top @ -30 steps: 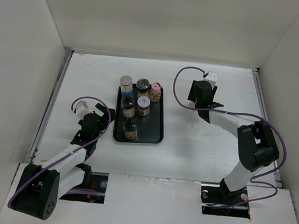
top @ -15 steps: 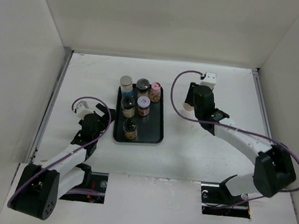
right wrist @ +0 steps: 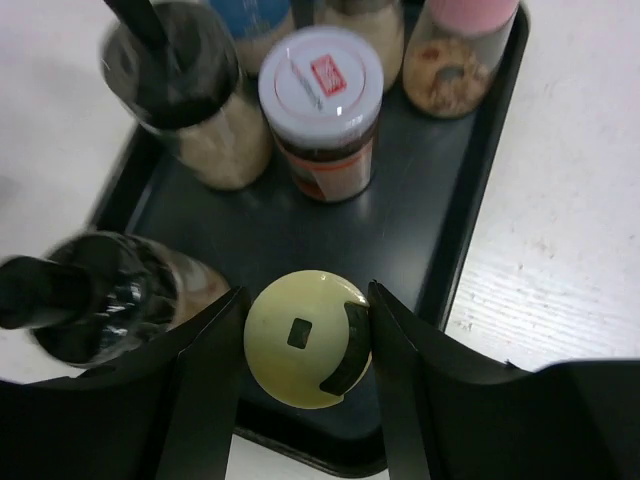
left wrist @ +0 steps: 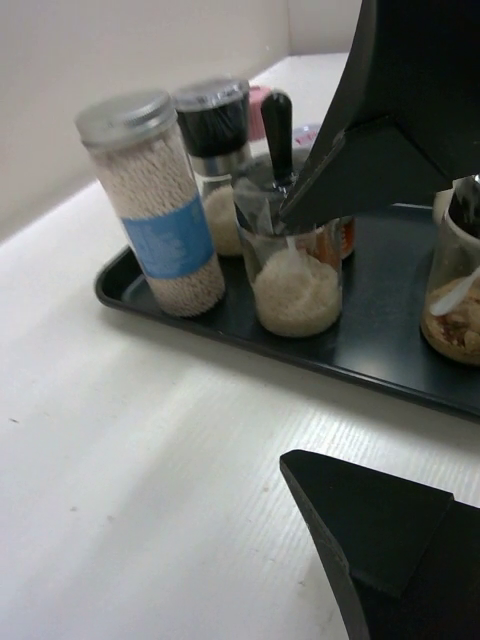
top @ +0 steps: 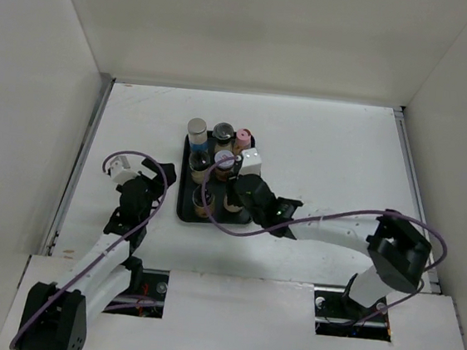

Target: Organize the condiment bottles

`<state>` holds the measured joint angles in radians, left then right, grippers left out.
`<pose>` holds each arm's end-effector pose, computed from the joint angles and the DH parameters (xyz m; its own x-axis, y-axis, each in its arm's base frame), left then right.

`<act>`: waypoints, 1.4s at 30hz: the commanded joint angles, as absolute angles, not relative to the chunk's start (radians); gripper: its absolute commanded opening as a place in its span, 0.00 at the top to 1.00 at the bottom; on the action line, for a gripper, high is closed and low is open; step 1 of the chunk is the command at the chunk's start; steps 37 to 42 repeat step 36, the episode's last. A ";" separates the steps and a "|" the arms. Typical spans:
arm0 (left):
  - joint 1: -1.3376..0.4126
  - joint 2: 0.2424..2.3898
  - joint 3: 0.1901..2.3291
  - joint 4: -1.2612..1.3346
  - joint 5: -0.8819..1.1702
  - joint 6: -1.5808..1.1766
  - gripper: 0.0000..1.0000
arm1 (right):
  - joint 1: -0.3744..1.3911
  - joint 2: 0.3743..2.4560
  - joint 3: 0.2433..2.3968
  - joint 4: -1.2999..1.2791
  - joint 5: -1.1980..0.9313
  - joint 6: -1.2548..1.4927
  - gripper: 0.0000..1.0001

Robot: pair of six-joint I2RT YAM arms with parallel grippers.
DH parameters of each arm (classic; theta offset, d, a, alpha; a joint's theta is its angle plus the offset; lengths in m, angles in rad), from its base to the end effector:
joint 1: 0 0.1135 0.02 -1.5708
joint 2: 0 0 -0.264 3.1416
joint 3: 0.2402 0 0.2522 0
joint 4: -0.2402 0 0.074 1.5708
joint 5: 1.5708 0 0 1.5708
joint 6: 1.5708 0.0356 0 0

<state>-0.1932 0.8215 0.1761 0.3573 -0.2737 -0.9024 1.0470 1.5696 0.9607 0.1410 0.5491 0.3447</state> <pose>0.1744 -0.0243 0.1766 -0.1183 -0.7468 -0.6545 -0.2619 0.6592 -0.7049 0.1902 0.2921 0.2395 -0.3832 -0.0871 -0.9196 -0.3997 0.9132 0.0801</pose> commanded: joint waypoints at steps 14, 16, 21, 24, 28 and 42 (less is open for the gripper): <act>-0.174 0.799 0.219 0.262 -0.287 -0.850 0.00 | 1.110 1.517 1.009 0.197 0.793 0.376 0.00; -0.174 0.811 0.225 0.261 -0.270 -0.854 0.00 | 1.110 1.471 1.002 0.137 0.816 0.394 0.00; -0.163 0.818 0.218 0.270 -0.255 -0.867 0.00 | 1.101 1.362 0.956 -0.007 0.802 0.501 0.00; -0.160 0.815 0.213 0.276 -0.242 -0.874 0.00 | 1.081 1.286 0.916 -0.032 0.804 0.526 0.00; -0.156 0.810 0.207 0.291 -0.233 -0.880 0.00 | 1.068 1.194 0.839 -0.020 0.824 0.515 0.00; -0.162 0.859 0.229 0.296 -0.227 -0.864 0.00 | 1.038 1.147 0.785 0.021 0.709 0.546 0.49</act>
